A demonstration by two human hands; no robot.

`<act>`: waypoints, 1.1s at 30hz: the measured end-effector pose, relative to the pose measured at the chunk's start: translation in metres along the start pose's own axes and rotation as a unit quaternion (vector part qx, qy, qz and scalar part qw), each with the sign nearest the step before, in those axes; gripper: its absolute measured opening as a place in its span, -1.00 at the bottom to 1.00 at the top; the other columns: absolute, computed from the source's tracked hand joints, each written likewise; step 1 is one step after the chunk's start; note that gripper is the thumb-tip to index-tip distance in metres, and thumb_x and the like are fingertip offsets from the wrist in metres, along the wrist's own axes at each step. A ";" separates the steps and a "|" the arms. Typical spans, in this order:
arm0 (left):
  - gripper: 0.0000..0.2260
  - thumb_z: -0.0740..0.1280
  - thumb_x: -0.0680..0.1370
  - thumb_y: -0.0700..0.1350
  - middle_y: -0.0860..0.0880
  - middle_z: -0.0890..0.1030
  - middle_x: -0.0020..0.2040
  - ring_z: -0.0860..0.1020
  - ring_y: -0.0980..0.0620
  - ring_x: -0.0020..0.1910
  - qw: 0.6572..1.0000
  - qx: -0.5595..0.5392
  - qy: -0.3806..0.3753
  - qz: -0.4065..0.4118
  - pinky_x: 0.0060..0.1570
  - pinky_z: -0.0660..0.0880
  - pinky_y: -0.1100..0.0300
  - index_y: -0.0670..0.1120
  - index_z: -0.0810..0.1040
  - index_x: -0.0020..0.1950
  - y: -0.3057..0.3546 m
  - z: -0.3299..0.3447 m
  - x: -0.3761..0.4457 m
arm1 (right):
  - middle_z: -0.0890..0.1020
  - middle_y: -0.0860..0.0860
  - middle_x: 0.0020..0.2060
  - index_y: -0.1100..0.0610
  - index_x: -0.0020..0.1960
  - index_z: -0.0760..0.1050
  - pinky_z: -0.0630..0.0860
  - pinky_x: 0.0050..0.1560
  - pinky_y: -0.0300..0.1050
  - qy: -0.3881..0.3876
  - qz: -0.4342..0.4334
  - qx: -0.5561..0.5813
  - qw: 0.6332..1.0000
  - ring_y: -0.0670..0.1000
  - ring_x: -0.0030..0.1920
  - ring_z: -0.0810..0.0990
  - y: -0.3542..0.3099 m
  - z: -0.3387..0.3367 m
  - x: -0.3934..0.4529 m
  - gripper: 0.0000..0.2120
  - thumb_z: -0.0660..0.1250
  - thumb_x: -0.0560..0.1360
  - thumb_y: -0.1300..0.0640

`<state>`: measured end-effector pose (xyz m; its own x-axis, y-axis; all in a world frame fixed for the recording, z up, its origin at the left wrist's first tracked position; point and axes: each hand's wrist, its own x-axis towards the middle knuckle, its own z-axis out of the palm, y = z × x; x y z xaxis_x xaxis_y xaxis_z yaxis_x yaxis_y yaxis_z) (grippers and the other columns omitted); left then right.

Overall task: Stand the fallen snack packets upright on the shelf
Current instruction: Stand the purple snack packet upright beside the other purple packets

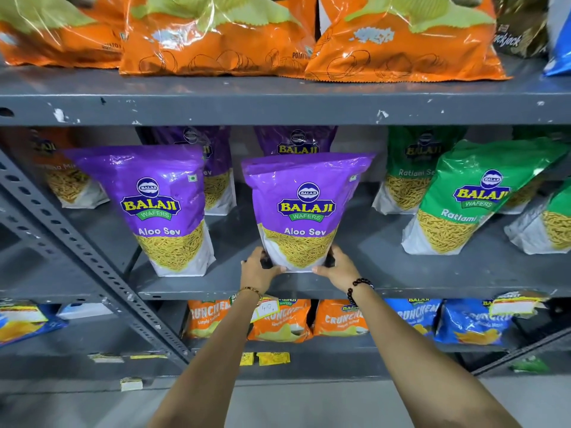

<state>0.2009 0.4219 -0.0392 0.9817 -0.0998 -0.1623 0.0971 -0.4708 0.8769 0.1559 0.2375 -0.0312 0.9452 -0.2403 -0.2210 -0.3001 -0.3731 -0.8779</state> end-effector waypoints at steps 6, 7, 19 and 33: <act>-0.53 0.48 0.37 -0.15 -0.17 0.56 0.23 0.47 -0.21 0.26 0.999 0.035 -0.014 -0.004 0.39 0.27 -0.22 -0.17 0.42 0.22 -0.003 0.002 0.001 | 0.52 0.09 0.29 0.09 0.36 0.30 0.42 0.21 -0.02 0.030 0.005 -0.003 1.000 0.14 0.30 0.46 -0.003 0.004 -0.004 -0.36 0.47 0.35 0.20; -0.55 0.47 0.39 -0.15 -0.17 0.56 0.23 0.47 -0.21 0.25 0.999 0.033 -0.010 -0.004 0.39 0.27 -0.22 -0.17 0.43 0.22 -0.004 0.003 0.001 | 0.53 0.09 0.28 0.09 0.35 0.31 0.43 0.22 -0.01 0.031 0.008 -0.008 0.999 0.15 0.29 0.47 -0.003 0.004 -0.004 -0.38 0.47 0.35 0.20; -0.62 0.46 0.40 -0.17 -0.18 0.59 0.19 0.51 -0.20 0.22 1.000 0.015 0.012 0.000 0.39 0.25 -0.24 -0.19 0.45 0.16 -0.005 0.006 0.003 | 0.57 0.12 0.23 0.14 0.30 0.37 0.44 0.23 0.02 0.034 0.016 -0.029 0.999 0.17 0.25 0.50 -0.006 0.003 -0.001 -0.42 0.49 0.33 0.20; -0.61 0.48 0.38 -0.18 -0.17 0.60 0.19 0.53 -0.16 0.20 1.000 0.013 0.014 -0.006 0.36 0.32 -0.21 -0.18 0.46 0.16 -0.001 0.004 0.001 | 0.57 0.12 0.22 0.15 0.29 0.37 0.45 0.24 0.07 0.028 0.023 -0.034 0.999 0.16 0.25 0.51 -0.007 0.004 -0.002 -0.44 0.48 0.35 0.18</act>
<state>0.2008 0.4188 -0.0422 0.9848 -0.0692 -0.1592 0.1048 -0.4943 0.8630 0.1567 0.2440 -0.0262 0.9219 -0.3078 -0.2355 -0.3535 -0.4190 -0.8363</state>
